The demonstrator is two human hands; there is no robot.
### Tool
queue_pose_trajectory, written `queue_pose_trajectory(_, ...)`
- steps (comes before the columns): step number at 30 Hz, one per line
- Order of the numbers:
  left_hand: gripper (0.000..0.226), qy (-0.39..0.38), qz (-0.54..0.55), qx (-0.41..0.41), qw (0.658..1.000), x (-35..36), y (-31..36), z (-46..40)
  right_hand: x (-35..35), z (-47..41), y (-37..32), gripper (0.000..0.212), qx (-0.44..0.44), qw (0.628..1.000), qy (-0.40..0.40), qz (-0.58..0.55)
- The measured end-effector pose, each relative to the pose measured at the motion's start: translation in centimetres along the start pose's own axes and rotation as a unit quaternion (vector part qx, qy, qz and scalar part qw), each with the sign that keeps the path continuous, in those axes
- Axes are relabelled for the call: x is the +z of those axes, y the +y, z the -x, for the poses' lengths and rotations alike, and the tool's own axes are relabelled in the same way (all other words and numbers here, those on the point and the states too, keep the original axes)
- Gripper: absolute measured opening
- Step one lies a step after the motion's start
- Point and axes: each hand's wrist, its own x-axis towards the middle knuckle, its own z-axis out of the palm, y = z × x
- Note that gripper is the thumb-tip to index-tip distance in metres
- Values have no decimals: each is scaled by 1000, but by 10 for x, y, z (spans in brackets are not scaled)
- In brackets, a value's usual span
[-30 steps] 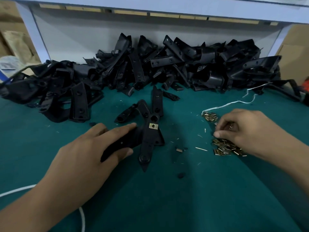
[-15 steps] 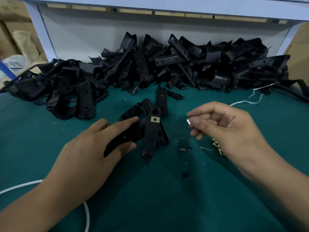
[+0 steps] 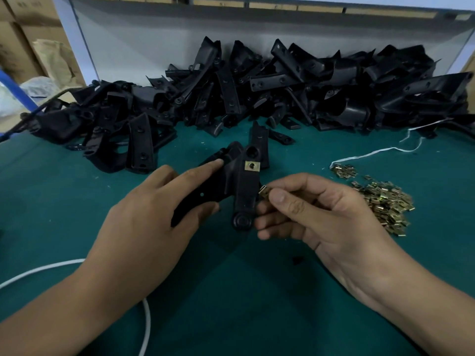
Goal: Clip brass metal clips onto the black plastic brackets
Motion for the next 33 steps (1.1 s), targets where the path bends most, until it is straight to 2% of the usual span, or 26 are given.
queue_pose_trajectory(10,55,-13,43,-10,999,-1,-1,1,-1,-1,1,21,-51,997,15,50)
queue_pose_trajectory(21,58,-34,19,8,999,1,-3,0,4,2,-2,19,-67,993,16,98)
queue_pose_trajectory(30,52,-26,43,46,998,0,-1,0,3,4,-6,15,-16,999,-27,10)
queue_pose_trajectory(31,47,-22,40,55,997,1,-1,-1,2,3,-5,16,-13,999,-29,7)
queue_pose_trajectory(33,51,-17,29,70,997,0,1,-2,1,2,-5,23,-2,1000,-31,-2)
